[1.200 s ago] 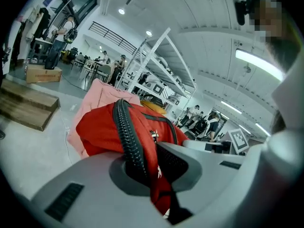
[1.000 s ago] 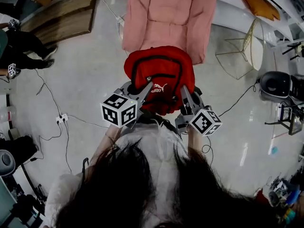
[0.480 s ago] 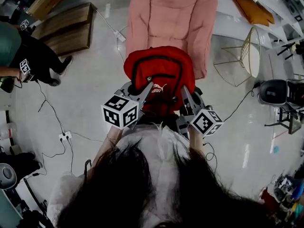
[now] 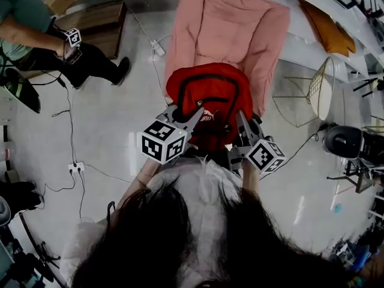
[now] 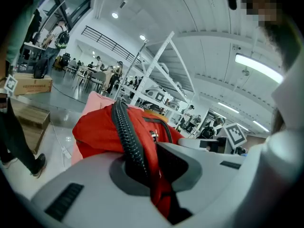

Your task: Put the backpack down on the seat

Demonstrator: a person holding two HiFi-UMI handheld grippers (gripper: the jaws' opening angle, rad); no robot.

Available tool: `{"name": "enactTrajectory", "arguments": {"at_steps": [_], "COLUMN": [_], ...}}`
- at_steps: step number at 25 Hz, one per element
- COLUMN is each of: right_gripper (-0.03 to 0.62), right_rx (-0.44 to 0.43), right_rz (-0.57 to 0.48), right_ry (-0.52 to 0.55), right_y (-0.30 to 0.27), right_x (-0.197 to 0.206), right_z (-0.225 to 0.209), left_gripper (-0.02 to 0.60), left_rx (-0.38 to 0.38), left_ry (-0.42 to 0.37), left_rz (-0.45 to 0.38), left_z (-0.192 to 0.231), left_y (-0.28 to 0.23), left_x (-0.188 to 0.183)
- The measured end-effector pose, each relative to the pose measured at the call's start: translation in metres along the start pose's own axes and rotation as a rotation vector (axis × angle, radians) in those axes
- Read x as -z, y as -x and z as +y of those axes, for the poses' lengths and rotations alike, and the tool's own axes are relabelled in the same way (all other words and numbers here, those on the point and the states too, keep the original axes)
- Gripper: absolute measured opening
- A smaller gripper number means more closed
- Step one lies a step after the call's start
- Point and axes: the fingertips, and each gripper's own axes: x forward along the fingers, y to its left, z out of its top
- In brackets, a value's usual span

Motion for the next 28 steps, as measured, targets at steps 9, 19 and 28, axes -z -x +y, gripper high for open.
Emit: {"name": "enactTrajectory", "arguments": {"at_steps": [9, 19, 28], "right_gripper": [0.052, 0.052, 0.052], "right_rx": [-0.076, -0.153, -0.156], "right_rz": [0.111, 0.287, 0.435], "right_ry": [0.031, 0.092, 0.073], "right_y": [-0.102, -0.222, -0.316], "right_x": [-0.052, -0.104, -0.077], "right_z": [-0.068, -0.156, -0.223], "left_gripper": [0.054, 0.054, 0.054], "left_rx": [-0.107, -0.230, -0.344], "left_ry": [0.042, 0.229, 0.395], "left_rz": [0.022, 0.061, 0.105], "left_z": [0.056, 0.123, 0.208], "left_y": [-0.092, -0.211, -0.279], "left_x": [-0.036, -0.059, -0.031]}}
